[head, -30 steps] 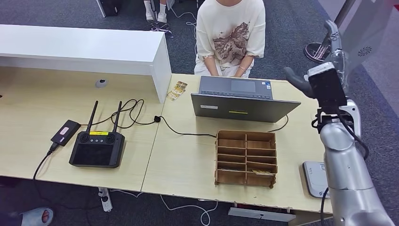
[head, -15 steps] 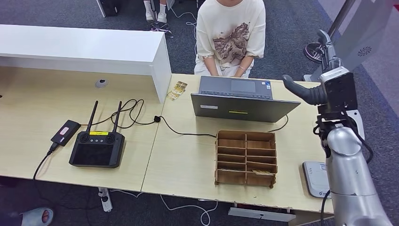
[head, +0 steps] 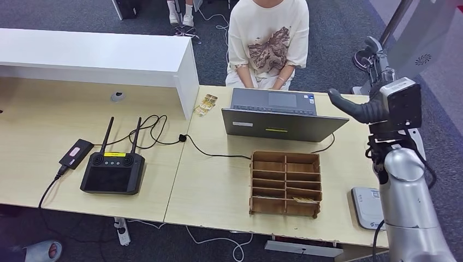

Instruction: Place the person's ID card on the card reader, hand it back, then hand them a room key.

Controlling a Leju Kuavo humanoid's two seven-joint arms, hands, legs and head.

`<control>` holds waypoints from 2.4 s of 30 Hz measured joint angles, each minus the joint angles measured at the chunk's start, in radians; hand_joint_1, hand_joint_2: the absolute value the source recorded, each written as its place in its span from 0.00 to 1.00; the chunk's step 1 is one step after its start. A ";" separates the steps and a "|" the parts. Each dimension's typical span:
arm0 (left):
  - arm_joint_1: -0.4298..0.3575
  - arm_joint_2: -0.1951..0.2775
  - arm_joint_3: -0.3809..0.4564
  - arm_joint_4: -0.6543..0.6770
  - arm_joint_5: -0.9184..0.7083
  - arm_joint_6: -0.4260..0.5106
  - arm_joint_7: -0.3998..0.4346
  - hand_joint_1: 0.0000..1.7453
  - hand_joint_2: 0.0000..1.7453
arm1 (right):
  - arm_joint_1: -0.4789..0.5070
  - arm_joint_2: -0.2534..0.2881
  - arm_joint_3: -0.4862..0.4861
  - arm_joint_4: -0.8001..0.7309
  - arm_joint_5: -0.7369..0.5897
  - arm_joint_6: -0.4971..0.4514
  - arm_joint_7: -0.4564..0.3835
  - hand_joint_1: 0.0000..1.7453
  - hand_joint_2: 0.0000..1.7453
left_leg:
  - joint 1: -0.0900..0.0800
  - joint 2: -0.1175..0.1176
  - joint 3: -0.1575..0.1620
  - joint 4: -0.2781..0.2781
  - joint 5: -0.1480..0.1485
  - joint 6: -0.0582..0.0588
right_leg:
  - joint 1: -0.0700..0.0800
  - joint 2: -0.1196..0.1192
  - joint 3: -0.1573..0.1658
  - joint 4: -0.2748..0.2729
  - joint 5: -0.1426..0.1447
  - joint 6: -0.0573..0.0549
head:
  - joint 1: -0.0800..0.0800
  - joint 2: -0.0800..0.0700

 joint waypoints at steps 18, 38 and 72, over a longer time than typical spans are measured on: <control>0.011 0.000 0.001 0.002 0.007 0.003 -0.017 0.00 0.00 | 0.352 -0.125 -0.112 -0.199 -0.222 0.168 -0.129 0.00 1.00 | 0.000 -0.002 -0.001 0.000 -0.002 0.000 | 0.000 -0.002 0.000 -0.001 -0.001 0.001 | 0.000 0.000; 0.012 0.000 0.001 0.002 0.007 0.005 -0.016 0.00 0.00 | 0.571 -0.147 -0.156 -0.333 -0.133 0.192 -0.170 0.00 1.00 | 0.000 -0.001 -0.001 0.000 -0.002 0.000 | 0.000 -0.001 0.000 -0.001 -0.001 0.001 | 0.000 0.000; 0.012 -0.008 0.001 0.002 0.010 0.009 -0.004 0.00 0.00 | 0.735 -0.136 0.043 -0.421 0.573 -0.216 -0.129 0.00 1.00 | 0.000 0.000 -0.001 -0.001 -0.002 0.000 | 0.000 -0.001 0.000 -0.001 -0.001 0.000 | 0.000 0.000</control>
